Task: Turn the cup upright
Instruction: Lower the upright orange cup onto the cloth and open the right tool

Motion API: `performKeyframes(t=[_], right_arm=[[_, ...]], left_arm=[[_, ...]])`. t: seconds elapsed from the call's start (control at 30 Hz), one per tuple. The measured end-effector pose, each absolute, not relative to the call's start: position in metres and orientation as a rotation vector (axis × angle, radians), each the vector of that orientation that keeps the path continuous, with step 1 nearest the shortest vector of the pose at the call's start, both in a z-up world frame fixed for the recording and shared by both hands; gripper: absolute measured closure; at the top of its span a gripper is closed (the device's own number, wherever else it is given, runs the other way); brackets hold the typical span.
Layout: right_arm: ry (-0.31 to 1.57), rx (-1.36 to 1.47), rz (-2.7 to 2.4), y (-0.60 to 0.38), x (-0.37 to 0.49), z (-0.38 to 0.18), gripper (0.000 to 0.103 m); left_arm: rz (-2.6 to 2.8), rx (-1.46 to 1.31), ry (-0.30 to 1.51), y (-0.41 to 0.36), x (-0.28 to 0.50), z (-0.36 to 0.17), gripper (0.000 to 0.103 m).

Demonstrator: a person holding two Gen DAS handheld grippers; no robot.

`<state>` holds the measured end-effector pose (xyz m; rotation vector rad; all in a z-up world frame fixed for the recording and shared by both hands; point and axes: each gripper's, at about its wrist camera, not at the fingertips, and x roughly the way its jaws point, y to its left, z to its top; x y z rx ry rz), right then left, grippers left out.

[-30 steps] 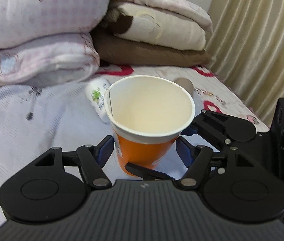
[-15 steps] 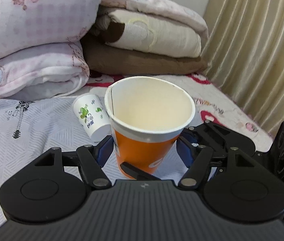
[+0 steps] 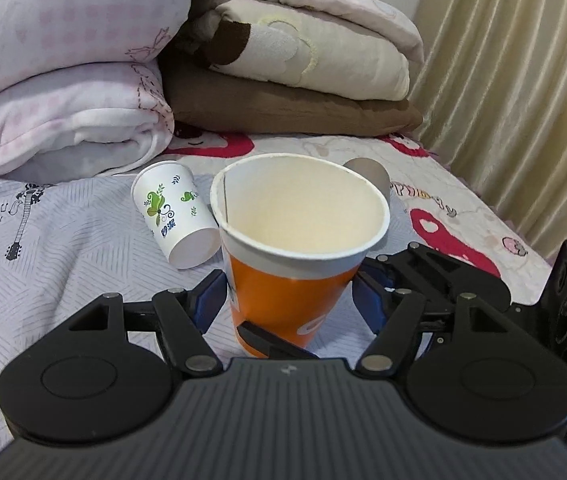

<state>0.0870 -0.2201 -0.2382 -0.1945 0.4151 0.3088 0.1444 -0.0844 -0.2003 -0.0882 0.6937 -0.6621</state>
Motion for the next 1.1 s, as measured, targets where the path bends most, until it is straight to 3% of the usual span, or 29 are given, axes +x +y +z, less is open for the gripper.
performKeyframes(t=[1.0,1.1], right_arm=[[0.552,-0.191,0.314,-0.221,0.077,-0.227,0.020],[0.544,-0.264,0.315,-0.217,0.068,-0.228,0.014]], left_arm=[[-0.653,-0.139,0.825,-0.080,0.132,-0.190,0.027],[-0.664,-0.178,0.852,-0.076,0.127,-0.188,0.027]])
